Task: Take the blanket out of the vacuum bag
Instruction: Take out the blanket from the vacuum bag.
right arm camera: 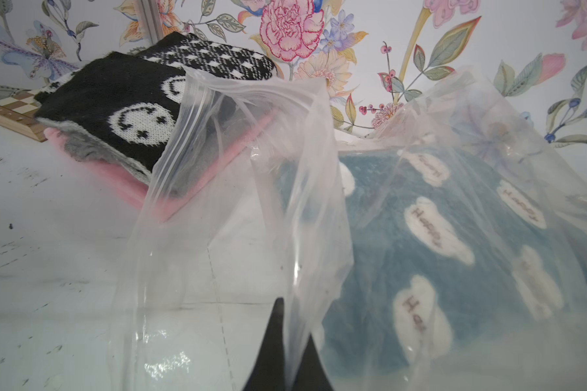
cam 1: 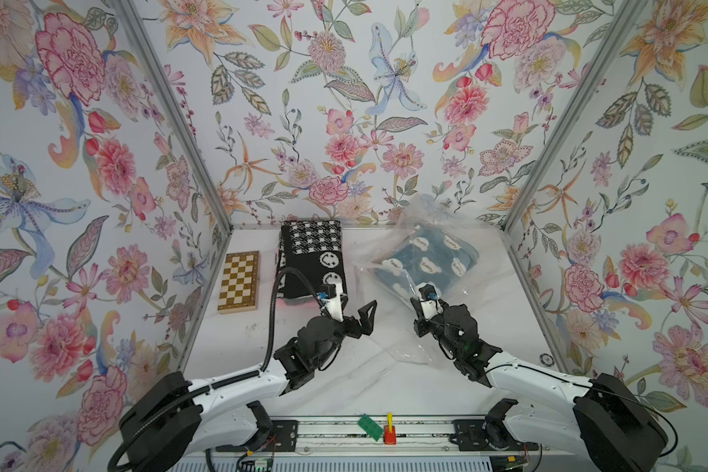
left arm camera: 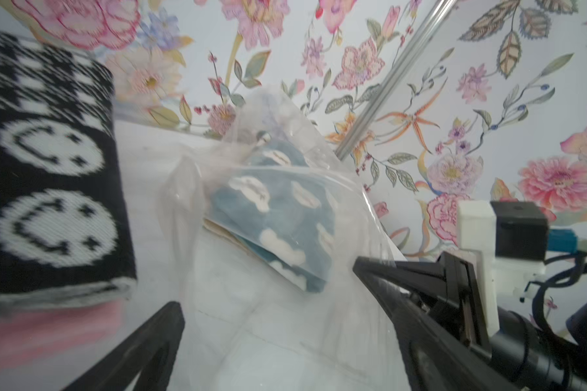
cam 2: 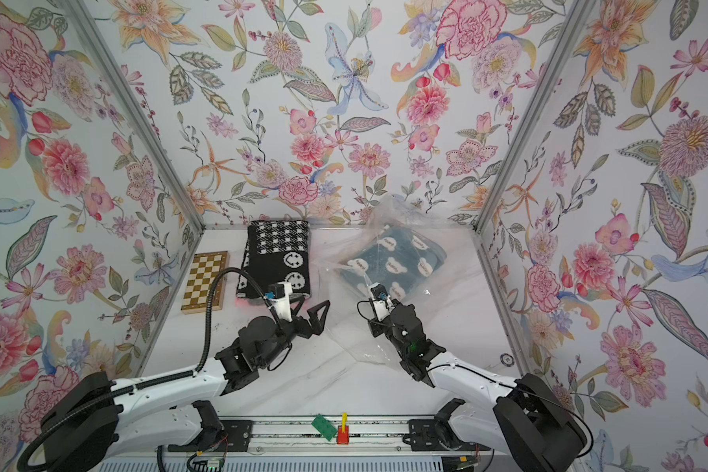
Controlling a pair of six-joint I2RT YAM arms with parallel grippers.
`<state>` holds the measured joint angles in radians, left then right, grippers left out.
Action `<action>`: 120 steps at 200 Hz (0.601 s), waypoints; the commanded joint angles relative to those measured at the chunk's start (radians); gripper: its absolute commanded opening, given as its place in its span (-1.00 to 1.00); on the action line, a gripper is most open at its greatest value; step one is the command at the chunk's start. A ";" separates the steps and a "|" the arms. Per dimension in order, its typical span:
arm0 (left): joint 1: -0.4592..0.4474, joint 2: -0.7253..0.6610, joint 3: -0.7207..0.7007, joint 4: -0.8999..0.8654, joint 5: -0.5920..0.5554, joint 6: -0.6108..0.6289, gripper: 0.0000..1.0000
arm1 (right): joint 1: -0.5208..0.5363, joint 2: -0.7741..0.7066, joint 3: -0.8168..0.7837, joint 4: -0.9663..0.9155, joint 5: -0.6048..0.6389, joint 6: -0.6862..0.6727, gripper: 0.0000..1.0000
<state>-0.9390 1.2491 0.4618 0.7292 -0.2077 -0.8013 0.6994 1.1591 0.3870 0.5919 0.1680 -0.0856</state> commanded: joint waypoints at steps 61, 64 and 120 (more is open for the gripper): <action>-0.050 0.654 0.169 0.536 0.095 -0.630 0.41 | 0.097 -0.059 -0.050 0.176 0.160 -0.114 -1.00; -0.050 0.669 0.183 0.533 0.101 -0.638 0.42 | 0.097 -0.061 -0.054 0.184 0.160 -0.114 -1.00; -0.081 0.876 0.351 0.572 0.033 -0.854 0.43 | 0.099 -0.116 -0.108 0.272 0.136 -0.103 -1.00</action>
<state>-0.9997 2.0636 0.7666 1.2411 -0.1333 -1.5188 0.7925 1.0660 0.2901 0.7853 0.3035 -0.1879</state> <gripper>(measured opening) 0.721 0.047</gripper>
